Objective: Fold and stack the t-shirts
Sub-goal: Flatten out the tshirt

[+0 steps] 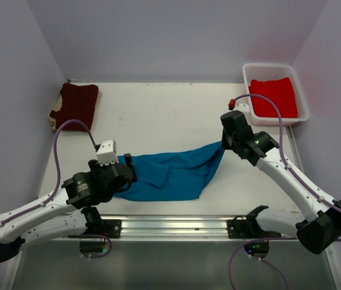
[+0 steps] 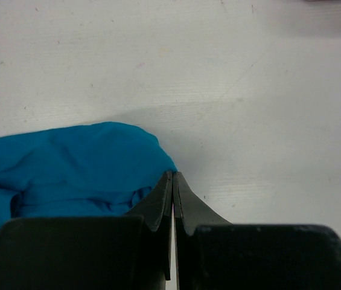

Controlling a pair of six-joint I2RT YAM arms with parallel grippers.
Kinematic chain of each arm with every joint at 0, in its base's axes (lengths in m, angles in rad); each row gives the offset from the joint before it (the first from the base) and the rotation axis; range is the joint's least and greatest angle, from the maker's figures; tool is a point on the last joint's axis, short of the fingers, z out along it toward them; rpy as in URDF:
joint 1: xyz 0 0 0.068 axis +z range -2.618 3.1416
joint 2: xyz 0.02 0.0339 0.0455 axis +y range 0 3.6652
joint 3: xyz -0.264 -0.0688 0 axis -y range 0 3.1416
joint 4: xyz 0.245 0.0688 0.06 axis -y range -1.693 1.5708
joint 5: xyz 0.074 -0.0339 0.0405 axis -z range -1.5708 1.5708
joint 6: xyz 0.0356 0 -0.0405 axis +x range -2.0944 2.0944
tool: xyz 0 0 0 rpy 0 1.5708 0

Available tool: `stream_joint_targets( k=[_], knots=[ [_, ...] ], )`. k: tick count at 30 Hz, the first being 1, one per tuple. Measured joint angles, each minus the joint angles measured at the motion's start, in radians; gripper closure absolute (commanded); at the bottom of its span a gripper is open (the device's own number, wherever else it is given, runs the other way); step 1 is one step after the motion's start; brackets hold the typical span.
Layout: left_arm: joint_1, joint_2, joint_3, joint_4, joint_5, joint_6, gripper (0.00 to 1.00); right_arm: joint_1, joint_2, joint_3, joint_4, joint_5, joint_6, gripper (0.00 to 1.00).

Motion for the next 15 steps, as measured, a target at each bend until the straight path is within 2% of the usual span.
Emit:
stream_joint_targets(
  k=[4, 7, 11, 15],
  knots=[
    [0.0, 0.063, -0.06, 0.299, 0.132, 0.27, 0.0, -0.009, 0.009, 0.0, 0.002, -0.013, -0.008, 1.0],
    [-0.009, 0.273, -0.025, 0.462, 0.217, 0.456, 0.0, -0.009, 0.022, -0.001, 0.005, -0.031, -0.009, 1.0],
    [-0.053, 0.572, 0.06, 0.592, 0.296, 0.656, 0.0, -0.014, 0.042, -0.006, 0.017, -0.054, -0.012, 1.0],
    [-0.073, 0.665, 0.061, 0.634, 0.36, 0.785, 0.05, -0.019, 0.044, -0.017, 0.019, -0.071, -0.012, 1.0]
  ],
)
